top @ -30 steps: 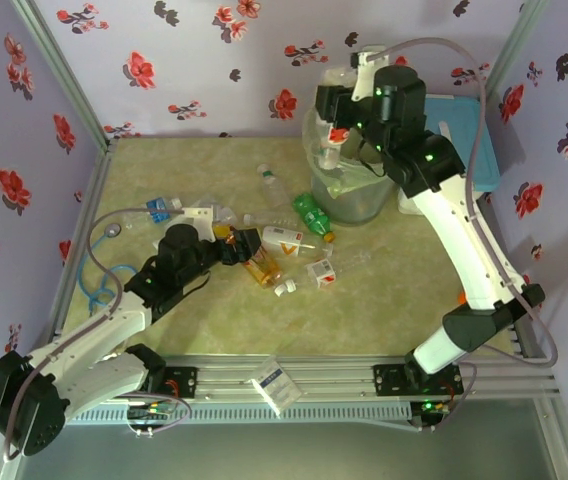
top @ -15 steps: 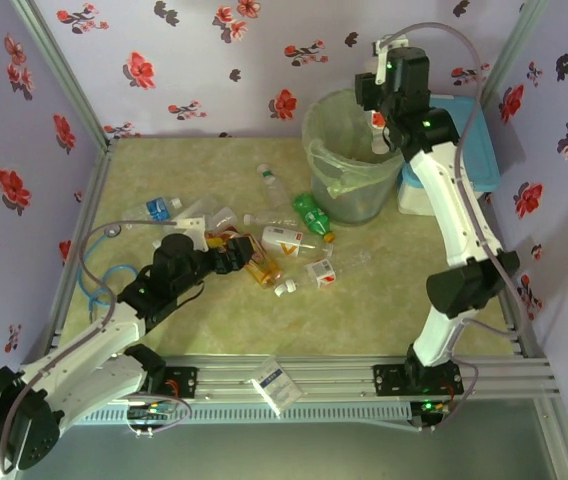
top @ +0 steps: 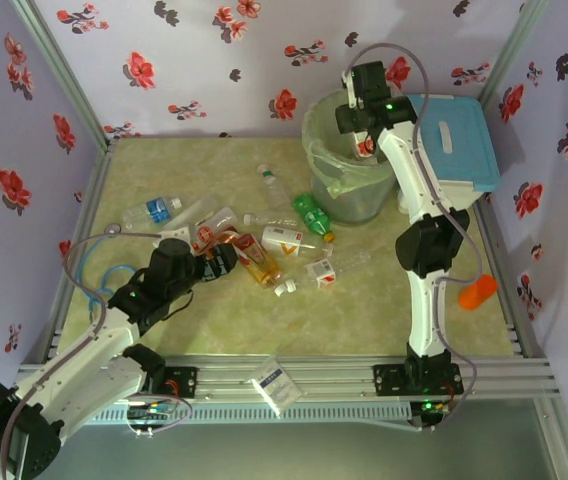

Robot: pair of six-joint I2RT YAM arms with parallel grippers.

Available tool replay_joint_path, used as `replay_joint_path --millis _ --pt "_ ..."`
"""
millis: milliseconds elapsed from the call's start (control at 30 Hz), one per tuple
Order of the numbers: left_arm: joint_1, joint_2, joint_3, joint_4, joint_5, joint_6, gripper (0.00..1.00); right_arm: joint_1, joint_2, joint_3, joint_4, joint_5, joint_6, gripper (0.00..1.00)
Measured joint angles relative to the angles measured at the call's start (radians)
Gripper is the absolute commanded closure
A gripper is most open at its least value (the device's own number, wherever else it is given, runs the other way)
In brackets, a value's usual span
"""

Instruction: Put the plastic bottles in the bin

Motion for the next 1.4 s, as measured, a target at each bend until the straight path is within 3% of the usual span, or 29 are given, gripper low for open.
replay_joint_path --millis 100,300,733,933,1167,1400 --pt "0.006 -0.005 0.000 -0.012 -0.006 -0.004 0.00 -0.017 0.028 0.004 -0.051 -0.014 0.000 0.46" --pt "0.010 0.005 0.000 -0.019 -0.006 -0.015 0.00 -0.030 0.042 0.004 -0.093 -0.030 -0.003 0.26" --pt "0.013 0.032 0.002 -0.042 -0.006 -0.019 0.00 -0.031 0.010 0.002 -0.098 -0.057 -0.011 0.18" --pt "0.033 0.050 0.033 -0.068 -0.008 -0.002 0.00 -0.032 -0.106 0.001 -0.092 -0.093 -0.010 0.16" --pt "0.098 0.143 0.214 -0.248 -0.082 0.124 0.00 -0.041 -0.267 -0.019 -0.077 -0.125 0.003 0.14" --pt "0.232 0.313 0.354 -0.359 -0.181 0.306 0.00 -0.043 -0.575 -0.365 0.042 -0.218 0.079 0.15"
